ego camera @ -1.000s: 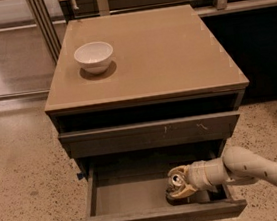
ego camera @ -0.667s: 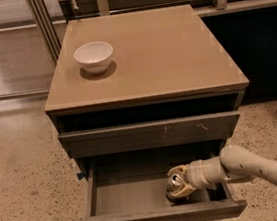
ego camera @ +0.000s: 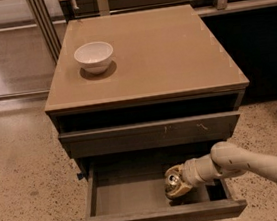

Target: Place 7up can into middle drawer

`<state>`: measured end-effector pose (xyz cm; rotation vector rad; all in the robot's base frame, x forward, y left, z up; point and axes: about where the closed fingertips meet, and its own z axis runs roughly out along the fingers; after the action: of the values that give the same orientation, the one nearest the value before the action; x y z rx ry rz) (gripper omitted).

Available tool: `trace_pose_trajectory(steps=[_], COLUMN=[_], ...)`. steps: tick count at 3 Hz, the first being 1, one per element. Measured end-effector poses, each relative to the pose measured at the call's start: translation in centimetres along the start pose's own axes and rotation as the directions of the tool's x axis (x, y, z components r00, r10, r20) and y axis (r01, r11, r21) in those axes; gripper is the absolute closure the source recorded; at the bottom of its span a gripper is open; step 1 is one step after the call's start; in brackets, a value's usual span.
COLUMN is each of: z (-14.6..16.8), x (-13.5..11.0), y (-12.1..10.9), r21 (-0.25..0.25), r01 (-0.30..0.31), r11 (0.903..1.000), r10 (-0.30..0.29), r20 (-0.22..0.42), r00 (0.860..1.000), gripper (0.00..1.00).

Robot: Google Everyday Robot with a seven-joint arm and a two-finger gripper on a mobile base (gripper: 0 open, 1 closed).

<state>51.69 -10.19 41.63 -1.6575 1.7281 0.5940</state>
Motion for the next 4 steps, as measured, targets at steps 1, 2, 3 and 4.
trace_pose_trajectory(steps=[1,2,3,4], z=[0.10,0.10,0.10,0.11], x=[-0.03,-0.03,-0.03,-0.04], y=[0.02,0.02,0.02,0.02], r21=[-0.002,-0.002,-0.002,-0.002], r01=[0.001,0.001,0.001,0.001], r11=[1.0000,1.0000,1.0000,1.0000], r10=[-0.001,-0.001,-0.001,-0.001], r20=[0.000,0.000,0.000,0.000], r00=[1.000,1.000,1.000,1.000], gripper=[0.82,0.58,0.35,0.12])
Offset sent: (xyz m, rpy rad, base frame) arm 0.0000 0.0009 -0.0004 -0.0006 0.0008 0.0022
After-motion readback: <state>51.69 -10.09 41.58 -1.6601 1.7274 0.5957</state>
